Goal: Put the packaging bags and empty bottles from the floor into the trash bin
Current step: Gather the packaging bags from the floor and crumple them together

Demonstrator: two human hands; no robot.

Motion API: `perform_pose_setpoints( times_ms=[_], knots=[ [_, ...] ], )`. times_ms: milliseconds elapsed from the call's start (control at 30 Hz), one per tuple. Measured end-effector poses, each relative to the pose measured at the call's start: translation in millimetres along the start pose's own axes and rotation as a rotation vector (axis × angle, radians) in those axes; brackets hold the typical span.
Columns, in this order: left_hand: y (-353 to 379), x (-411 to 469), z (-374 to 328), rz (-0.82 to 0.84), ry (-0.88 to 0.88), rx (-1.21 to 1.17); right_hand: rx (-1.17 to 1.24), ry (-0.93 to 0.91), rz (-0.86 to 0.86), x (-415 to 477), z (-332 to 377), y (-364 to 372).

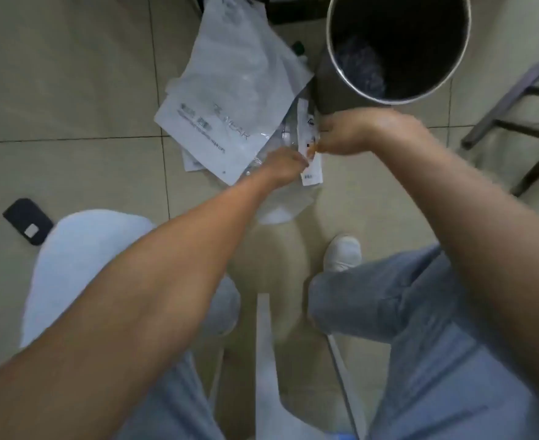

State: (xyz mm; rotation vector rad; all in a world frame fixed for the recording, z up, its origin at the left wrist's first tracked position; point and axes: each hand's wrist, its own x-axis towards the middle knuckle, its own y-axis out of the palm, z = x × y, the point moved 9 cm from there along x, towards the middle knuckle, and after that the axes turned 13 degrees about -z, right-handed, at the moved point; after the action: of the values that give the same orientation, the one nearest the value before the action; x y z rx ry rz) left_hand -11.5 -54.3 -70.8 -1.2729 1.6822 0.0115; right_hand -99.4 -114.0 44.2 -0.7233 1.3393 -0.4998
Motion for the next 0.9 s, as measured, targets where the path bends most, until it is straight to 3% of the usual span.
perform_pose_setpoints(
  times_ms=[200,400,533,667,767,900],
  knots=[
    [52.1,-2.3,3.7,0.079,-0.119,-0.08,0.003,0.044,-0.004,2.7,-11.5,-16.3],
    [17.3,-29.7,1.7,-0.025,-0.145,-0.127,0.054,0.012,0.038,-8.2,1.0,-27.9],
    [-54.4,-69.1,-35.7,-0.152,-0.026,-0.071,0.073,0.038,0.052,-33.4,10.1,-46.7],
    [-134.7,-123.3,-65.0,-0.242,0.117,0.003,0.076,-0.144,-0.039,-64.8,38.6,-69.8],
    [-165.1,-155.5,-60.0,-0.305,0.116,-0.035,0.23,-0.229,-0.075,-85.1,64.1,-81.9],
    [-182.3,-188.2,-81.2,-0.419,0.292,-0.005,0.418,-0.213,-0.118,-88.4,74.7,-84.8]
  ],
)
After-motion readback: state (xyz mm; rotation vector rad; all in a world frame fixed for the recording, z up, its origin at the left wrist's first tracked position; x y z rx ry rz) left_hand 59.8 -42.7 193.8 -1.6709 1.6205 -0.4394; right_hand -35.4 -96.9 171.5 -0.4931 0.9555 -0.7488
